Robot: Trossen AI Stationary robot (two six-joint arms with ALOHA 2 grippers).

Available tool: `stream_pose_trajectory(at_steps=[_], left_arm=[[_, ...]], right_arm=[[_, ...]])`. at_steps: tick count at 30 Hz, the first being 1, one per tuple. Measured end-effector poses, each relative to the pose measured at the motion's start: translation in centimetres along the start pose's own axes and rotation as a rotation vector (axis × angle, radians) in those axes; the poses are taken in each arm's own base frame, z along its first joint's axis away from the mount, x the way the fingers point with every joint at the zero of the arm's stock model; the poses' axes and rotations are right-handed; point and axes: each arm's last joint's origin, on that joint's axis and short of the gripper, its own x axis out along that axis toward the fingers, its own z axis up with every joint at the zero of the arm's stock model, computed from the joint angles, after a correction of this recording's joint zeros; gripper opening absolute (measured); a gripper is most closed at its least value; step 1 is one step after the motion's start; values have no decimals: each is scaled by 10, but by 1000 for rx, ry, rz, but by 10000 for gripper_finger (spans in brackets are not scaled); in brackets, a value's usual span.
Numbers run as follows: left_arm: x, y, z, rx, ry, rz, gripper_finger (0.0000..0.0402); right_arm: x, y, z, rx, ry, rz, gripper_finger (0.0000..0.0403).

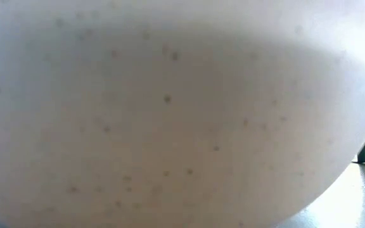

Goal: Place and stack bowls onto a shelf
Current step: Put the small green bowl on the shelf, then stack the small yellow bowl on top of the small green bowl on the shelf

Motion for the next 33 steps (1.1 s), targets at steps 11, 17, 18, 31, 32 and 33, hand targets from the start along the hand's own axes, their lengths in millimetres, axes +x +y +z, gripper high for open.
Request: stream_pose_trajectory(at_steps=[11,17,18,31,32,33], left_arm=[[0,0,0,0,0,0,116],[0,0,0,0,0,0,116],[0,0,0,0,-1,0,116],[0,0,0,0,-1,0,116],[0,0,0,0,0,0,116],[0,0,0,0,0,0,116]], right_arm=[[-9,3,3,-55,-28,20,36],[-11,3,2,-58,-24,17,93],[-13,3,2,-58,-24,16,101],[-46,21,-1,-34,-22,164,128],[-46,25,-5,-36,2,192,126],[-46,29,-8,-38,15,205,123]])
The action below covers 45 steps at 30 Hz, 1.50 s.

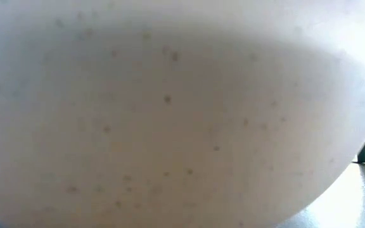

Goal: Place and stack bowls onto a shelf
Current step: Stack the small yellow bowl on top of the small green bowl on the shelf

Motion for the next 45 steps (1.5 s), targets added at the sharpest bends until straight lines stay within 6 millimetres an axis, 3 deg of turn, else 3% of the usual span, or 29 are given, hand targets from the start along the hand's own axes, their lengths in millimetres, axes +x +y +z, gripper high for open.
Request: stream_pose_trajectory(at_steps=[9,17,23,29,35,45], left_arm=[[0,0,0,0,0,0,116],[0,0,0,0,0,0,116],[0,0,0,0,0,0,116],[0,0,0,0,0,0,116],[0,0,0,0,0,0,116],[0,0,0,0,0,0,116]], right_arm=[[7,33,-32,29,59,20,115],[14,63,-74,128,129,11,116],[22,72,-107,176,145,-122,116],[31,61,-127,172,228,-337,116],[48,42,-134,138,248,-460,119],[45,-14,-155,308,155,-520,111]])
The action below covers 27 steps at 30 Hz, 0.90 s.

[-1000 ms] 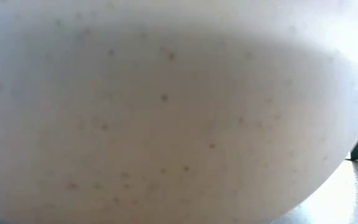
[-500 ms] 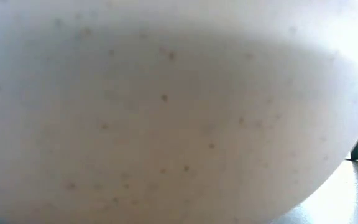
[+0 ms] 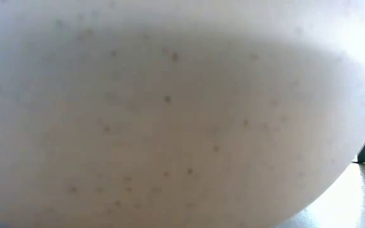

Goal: Place and stack bowls onto a shelf
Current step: Stack the small yellow bowl on top of the small green bowl on the shelf

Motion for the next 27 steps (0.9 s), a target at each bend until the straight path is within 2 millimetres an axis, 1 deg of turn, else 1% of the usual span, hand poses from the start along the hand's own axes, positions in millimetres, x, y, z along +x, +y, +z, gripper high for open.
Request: stream_pose_trajectory(at_steps=[1,4,6,10,13,17,27], left_arm=[[0,0,0,0,1,0,116],[0,0,0,0,0,1,116],[0,0,0,0,0,0,116],[0,0,0,0,0,0,116],[0,0,0,0,0,0,116],[0,0,0,0,0,1,116],[0,0,0,0,0,0,116]], right_arm=[[4,-4,0,26,-11,31,111],[17,-10,1,79,-38,159,111],[28,-14,1,104,-50,192,112],[50,-24,2,165,-46,148,120],[61,-29,2,179,-45,131,130],[71,-32,2,189,-44,121,147],[84,-25,3,195,-25,161,179]])
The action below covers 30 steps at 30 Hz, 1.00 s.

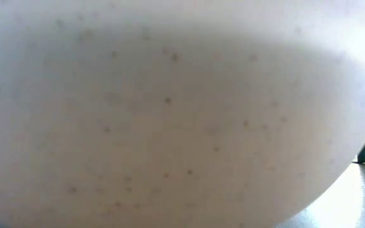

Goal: Place and stack bowls onto a shelf
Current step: Stack the small yellow bowl on top of the small green bowl on the shelf

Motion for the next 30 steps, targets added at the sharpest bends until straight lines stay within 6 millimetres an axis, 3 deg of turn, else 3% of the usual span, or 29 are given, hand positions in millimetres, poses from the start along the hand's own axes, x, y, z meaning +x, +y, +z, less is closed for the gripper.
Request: stream_pose_trajectory(at_steps=[11,30], left_arm=[[0,0,0,0,0,0,116],[0,0,0,0,0,0,116]], right_arm=[[3,18,-3,-145,26,195,163],[24,36,-6,-648,40,157,146]])
